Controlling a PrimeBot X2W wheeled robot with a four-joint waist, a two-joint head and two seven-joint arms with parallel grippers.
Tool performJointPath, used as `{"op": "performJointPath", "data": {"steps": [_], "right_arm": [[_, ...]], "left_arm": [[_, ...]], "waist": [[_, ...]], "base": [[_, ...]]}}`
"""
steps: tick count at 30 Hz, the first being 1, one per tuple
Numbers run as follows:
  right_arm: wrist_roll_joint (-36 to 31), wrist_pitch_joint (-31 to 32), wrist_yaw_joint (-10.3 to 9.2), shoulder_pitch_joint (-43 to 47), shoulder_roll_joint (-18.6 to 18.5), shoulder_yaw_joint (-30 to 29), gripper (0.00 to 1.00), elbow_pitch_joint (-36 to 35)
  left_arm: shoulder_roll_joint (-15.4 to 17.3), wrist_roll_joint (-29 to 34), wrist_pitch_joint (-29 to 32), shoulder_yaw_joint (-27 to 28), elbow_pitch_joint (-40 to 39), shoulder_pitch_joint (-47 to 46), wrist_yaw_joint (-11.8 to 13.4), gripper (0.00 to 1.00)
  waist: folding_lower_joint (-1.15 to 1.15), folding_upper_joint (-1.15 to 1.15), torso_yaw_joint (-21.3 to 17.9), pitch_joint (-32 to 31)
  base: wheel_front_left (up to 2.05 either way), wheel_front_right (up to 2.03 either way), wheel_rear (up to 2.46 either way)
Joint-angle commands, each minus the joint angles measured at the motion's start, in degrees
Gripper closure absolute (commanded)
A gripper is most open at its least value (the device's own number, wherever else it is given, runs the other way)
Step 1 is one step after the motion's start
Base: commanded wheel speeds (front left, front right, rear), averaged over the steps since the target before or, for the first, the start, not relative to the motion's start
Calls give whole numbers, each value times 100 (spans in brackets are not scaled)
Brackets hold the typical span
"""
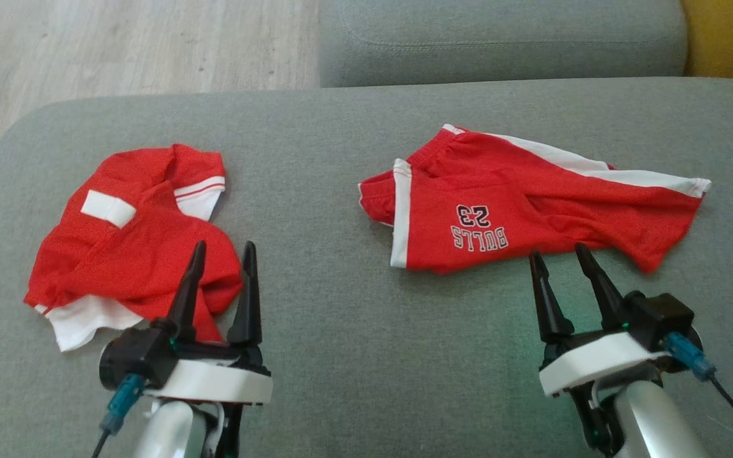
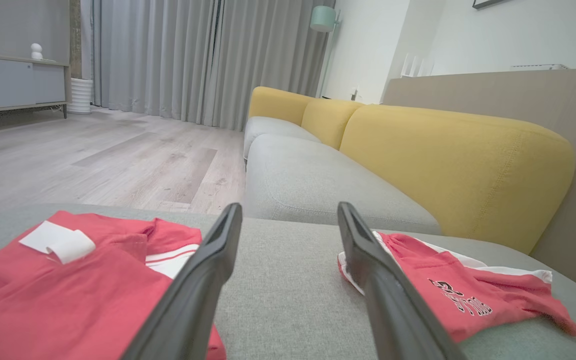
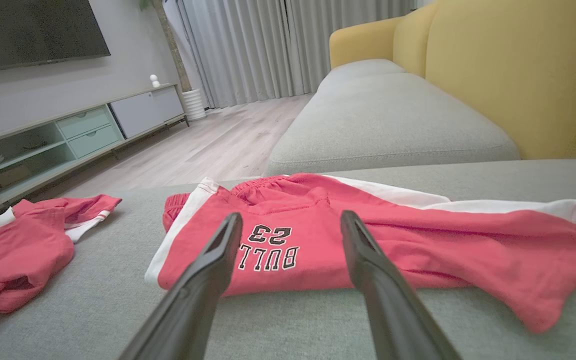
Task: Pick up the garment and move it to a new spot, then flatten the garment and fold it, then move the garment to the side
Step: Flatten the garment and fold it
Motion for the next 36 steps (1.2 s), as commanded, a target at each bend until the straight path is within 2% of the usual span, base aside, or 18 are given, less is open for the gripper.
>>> {"op": "performJointPath", "data": {"steps": [1, 11, 18, 25, 34, 35, 36], "right_arm": [[-28, -55, -4, -319, 20, 172, 0, -206], [-437, 691, -4, -1146, 22, 482, 0, -40], [-571, 1392, -4, -2089, 22, 560, 0, 866], [-784, 1403, -4, -2834, 22, 51, 0, 1914], [-956, 1195, -4, -3373, 22, -277, 0, 2906], [-920, 1141, -4, -3434, 22, -286, 94, 3066], [-895, 1100, -4, -3463, 22, -269, 100, 3131]], "left_arm": [[10, 1, -55, 113, -150, -134, -8, 0], [10, -176, -55, -101, -141, -373, 24, 0], [10, -377, -55, -394, -44, -527, 59, 0], [10, -538, -55, -598, -34, -632, 131, 0], [10, -576, -55, -684, -41, -643, 179, 0], [10, -571, -55, -683, -37, -632, 192, 0], [10, -567, -55, -677, -35, -627, 197, 0]], "waist": [[1, 0, 78, 50], [1, 0, 679, 450], [1, 0, 1221, 703], [1, 0, 1634, 841], [1, 0, 1800, 889], [1, 0, 1791, 879], [1, 0, 1777, 871]], "base": [[0, 0, 0], [0, 0, 0], [0, 0, 0], [0, 0, 0], [0, 0, 0], [0, 0, 0], [0, 0, 0]]}}
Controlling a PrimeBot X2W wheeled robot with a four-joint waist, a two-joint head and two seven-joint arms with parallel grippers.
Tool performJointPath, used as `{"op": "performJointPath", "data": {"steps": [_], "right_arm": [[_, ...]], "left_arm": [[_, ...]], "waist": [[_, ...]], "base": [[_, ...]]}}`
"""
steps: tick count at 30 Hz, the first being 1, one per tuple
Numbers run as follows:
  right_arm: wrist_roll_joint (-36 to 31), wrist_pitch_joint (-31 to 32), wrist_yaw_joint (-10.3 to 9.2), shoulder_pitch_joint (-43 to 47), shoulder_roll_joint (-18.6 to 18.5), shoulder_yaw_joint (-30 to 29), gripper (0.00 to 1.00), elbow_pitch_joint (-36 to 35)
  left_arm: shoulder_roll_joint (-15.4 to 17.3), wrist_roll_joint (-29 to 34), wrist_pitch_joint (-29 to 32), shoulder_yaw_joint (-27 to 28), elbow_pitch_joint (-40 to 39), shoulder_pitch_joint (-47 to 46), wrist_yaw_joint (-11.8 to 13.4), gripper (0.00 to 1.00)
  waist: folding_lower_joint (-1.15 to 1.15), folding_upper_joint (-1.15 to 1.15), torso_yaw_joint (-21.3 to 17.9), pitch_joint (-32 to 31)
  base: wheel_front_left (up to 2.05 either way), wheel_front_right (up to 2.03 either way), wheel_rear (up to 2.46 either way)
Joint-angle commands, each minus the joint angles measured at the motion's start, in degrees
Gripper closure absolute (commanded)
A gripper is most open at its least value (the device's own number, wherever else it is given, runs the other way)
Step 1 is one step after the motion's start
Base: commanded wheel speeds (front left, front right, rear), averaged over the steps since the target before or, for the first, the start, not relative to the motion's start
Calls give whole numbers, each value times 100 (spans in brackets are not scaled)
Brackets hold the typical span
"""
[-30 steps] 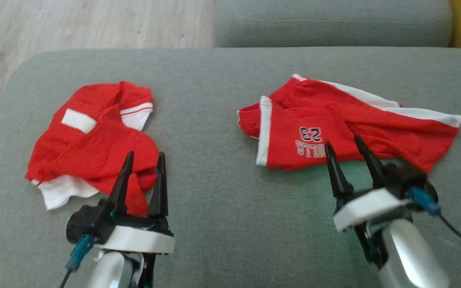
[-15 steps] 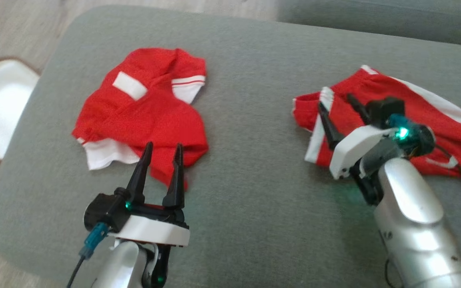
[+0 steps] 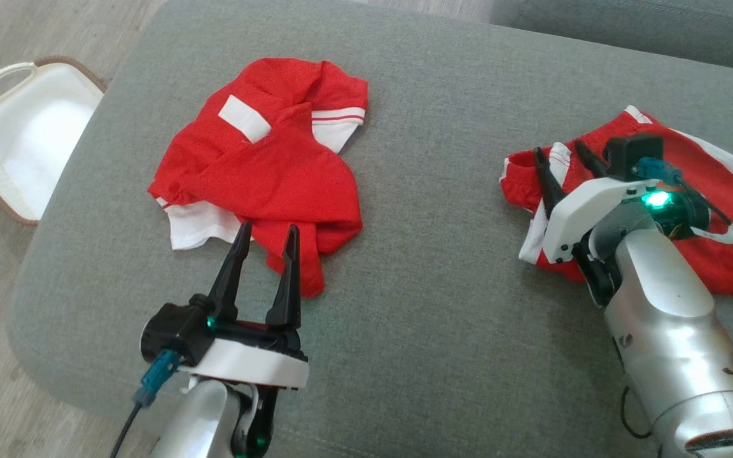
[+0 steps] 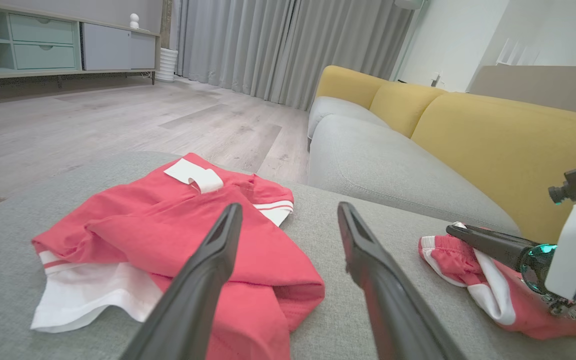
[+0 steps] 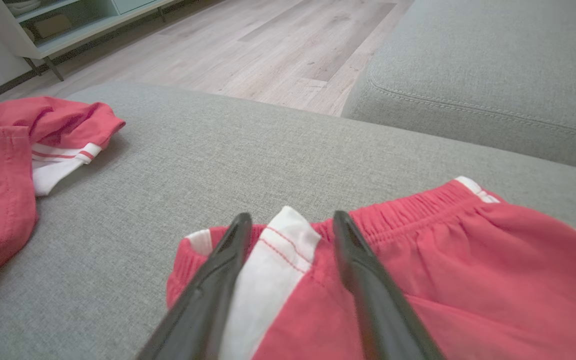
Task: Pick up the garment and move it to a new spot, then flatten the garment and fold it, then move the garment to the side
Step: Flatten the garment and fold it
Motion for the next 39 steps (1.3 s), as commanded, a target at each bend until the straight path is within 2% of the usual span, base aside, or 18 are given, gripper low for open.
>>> {"op": "performJointPath", "data": {"steps": [1, 10, 17, 25, 35, 36, 37, 38, 39], "right_arm": [[58, -136, -4, -256, 64, 138, 100, -47], [501, -656, -4, -299, 64, 436, 100, -18], [678, -896, -4, 127, 41, 79, 100, -469], [443, -565, -4, 1320, -160, -1208, 100, -1575], [-154, 242, -4, 2491, 40, -2654, 100, -3017], [-206, 319, -4, 2560, 51, -2743, 96, -3104], [-257, 385, -4, 2621, 57, -2808, 16, -3173], [-229, 410, -4, 2656, 59, -2823, 0, -3211], [-212, 391, -4, 2680, 60, -2784, 0, -3248]], "left_arm": [[21, -7, -55, 163, -165, -195, 40, 0], [21, 104, -55, 322, -122, -143, 35, 0], [21, 241, -55, 539, -125, -16, 1, 0], [21, 310, -55, 748, -183, 137, -42, 0], [21, 280, -55, 721, -219, 190, -33, 0], [21, 280, -55, 722, -219, 186, -35, 0], [21, 278, -55, 722, -218, 183, -37, 0], [21, 275, -55, 721, -219, 178, -39, 0], [21, 271, -55, 720, -219, 172, -40, 0]], "waist": [[0, 0, -39, -20], [0, 0, -438, -218], [0, 0, -949, -483], [0, 0, -1672, -778], [0, 0, -2068, -828], [0, 0, -2085, -824], [0, 0, -2097, -819], [0, 0, -2107, -812], [0, 0, -2114, -808]], "base": [[0, 0, 0], [0, 0, 0], [0, 0, 0], [0, 0, 0], [0, 0, 0], [0, 0, 0], [0, 0, 0], [0, 0, 0], [0, 0, 0]]}}
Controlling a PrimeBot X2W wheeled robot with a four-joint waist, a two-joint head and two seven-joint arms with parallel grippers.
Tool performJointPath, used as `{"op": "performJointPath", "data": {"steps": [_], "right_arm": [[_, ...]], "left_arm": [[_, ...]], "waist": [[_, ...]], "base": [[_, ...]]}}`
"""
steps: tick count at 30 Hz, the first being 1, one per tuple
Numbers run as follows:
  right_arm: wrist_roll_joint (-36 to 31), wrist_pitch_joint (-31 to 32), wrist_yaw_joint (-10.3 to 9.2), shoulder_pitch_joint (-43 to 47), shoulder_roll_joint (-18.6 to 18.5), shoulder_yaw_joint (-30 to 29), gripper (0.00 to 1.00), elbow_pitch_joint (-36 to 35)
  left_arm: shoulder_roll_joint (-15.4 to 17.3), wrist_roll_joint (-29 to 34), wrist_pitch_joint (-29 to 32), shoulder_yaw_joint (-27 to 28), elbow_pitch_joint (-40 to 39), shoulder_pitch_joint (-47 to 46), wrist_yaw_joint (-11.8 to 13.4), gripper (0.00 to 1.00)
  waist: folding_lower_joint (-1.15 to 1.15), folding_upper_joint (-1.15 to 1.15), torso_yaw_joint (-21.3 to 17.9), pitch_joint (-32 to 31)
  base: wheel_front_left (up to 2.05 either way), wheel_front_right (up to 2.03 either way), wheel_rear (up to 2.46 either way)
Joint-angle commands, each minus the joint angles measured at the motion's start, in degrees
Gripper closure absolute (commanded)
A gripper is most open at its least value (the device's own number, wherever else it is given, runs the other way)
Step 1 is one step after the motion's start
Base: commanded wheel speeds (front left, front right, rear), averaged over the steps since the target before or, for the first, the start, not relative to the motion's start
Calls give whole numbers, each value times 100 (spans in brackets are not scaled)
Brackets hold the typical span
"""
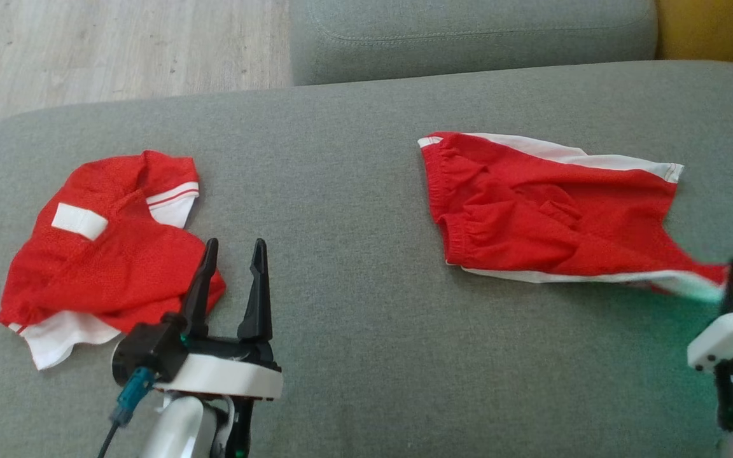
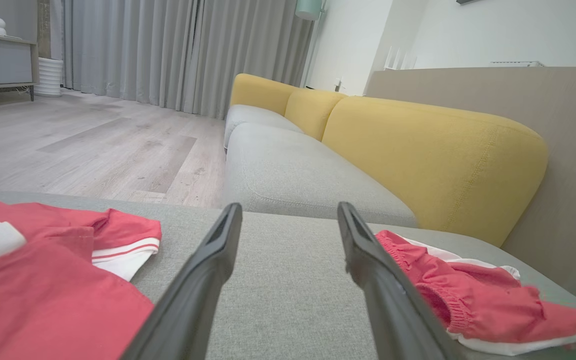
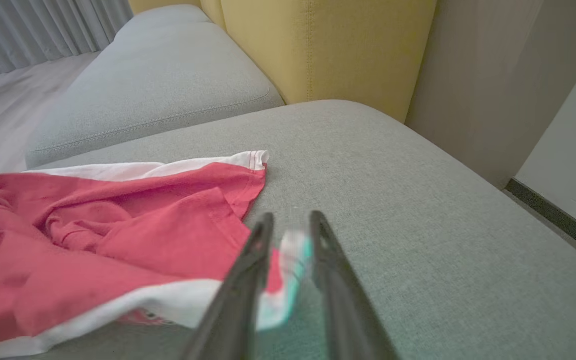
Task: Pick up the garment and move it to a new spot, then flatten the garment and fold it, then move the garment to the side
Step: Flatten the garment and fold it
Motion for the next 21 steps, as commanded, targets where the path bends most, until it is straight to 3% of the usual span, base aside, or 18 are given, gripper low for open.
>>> {"op": "performJointPath", "data": {"steps": [1, 8, 11, 21], "right_arm": [[55, -79, -4, -162, -32, 237, 0, -258], [1034, -1005, -4, -104, -30, 1644, 0, -851], [963, -1367, -4, 80, -30, 2198, 0, -955], [1072, -1746, -4, 543, -30, 2877, 0, -718]], "left_arm": [[21, 3, -55, 180, -202, -147, -31, 0], [21, 28, -55, 204, -220, -152, -56, 0], [21, 36, -55, 205, -236, -138, -67, 0], [21, -26, -55, 229, -246, -50, -122, 0]], "waist": [[1, 0, -5, 2], [1, 0, -25, -15], [1, 0, -6, -35], [1, 0, 82, -32]], "base": [[0, 0, 0], [0, 0, 0], [0, 0, 0], [0, 0, 0]]}}
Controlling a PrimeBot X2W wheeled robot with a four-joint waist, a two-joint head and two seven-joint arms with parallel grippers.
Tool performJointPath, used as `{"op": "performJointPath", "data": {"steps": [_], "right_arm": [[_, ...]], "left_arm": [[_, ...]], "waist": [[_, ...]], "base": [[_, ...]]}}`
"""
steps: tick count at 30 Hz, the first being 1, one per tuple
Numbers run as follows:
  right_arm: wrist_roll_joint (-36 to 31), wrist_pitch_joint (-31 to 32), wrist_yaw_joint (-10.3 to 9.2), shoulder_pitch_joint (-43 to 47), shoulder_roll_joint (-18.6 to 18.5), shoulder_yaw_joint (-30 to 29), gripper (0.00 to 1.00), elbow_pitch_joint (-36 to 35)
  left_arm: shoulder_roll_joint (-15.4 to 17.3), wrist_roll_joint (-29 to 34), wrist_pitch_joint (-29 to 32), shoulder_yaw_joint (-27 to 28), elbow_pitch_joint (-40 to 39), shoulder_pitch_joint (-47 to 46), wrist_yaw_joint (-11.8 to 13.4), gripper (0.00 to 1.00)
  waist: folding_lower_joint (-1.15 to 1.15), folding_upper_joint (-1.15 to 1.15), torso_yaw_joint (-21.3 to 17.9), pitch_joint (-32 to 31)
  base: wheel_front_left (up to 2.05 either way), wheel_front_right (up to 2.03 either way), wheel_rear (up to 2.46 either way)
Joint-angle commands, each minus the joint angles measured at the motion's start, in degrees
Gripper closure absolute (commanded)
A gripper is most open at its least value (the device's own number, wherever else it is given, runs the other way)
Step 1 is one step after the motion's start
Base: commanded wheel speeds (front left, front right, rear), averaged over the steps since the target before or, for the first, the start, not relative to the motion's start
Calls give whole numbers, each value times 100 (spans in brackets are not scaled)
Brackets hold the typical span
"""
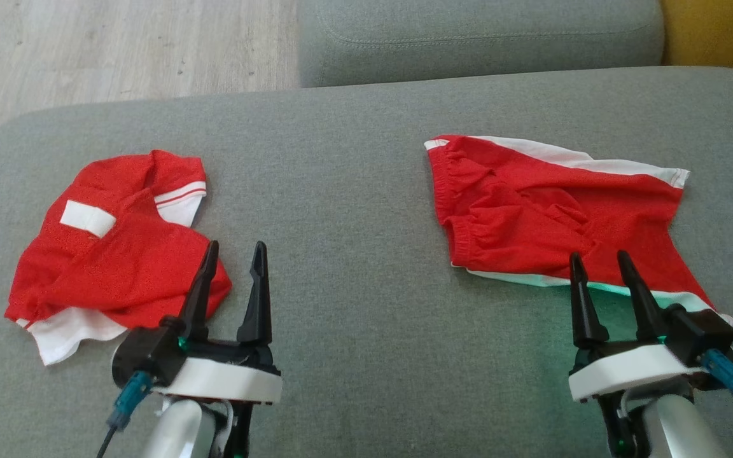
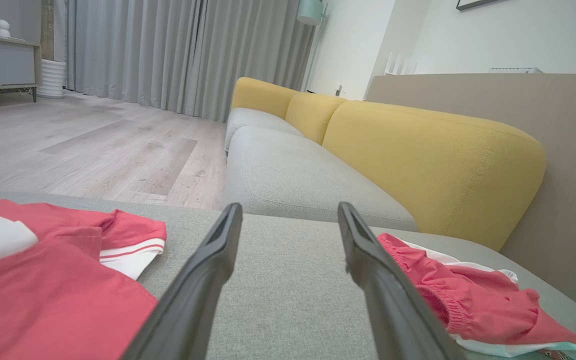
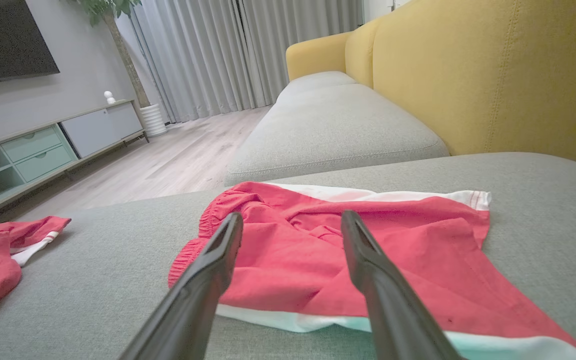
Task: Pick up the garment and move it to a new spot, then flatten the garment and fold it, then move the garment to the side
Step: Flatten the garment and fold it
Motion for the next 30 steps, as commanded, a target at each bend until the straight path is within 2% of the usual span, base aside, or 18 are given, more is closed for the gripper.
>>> {"op": "performJointPath", "data": {"steps": [1, 10, 16, 24, 30], "right_arm": [[64, -107, -4, -188, -31, 183, 0, -177], [-14, -139, -4, -312, -31, 280, 0, -131], [-222, -46, -4, -518, -30, 651, 0, 67], [-776, 469, -4, -1178, -34, 1133, 0, 999], [-1264, 645, -4, -1601, -43, 848, 0, 1848]], "left_arm": [[20, -19, -55, 197, -176, -118, -27, 0], [20, 10, -55, 175, -134, -180, -56, 0], [20, 28, -55, 90, -111, -275, -73, 0], [20, -18, -55, -85, -36, -392, -88, 0], [20, -77, -55, -184, -10, -462, -79, 0]], "waist": [[0, 0, 14, 14], [0, 0, 29, 68], [0, 0, 142, 191], [0, 0, 552, 420], [0, 0, 849, 533]], "base": [[0, 0, 0], [0, 0, 0], [0, 0, 0], [0, 0, 0], [0, 0, 0]]}}
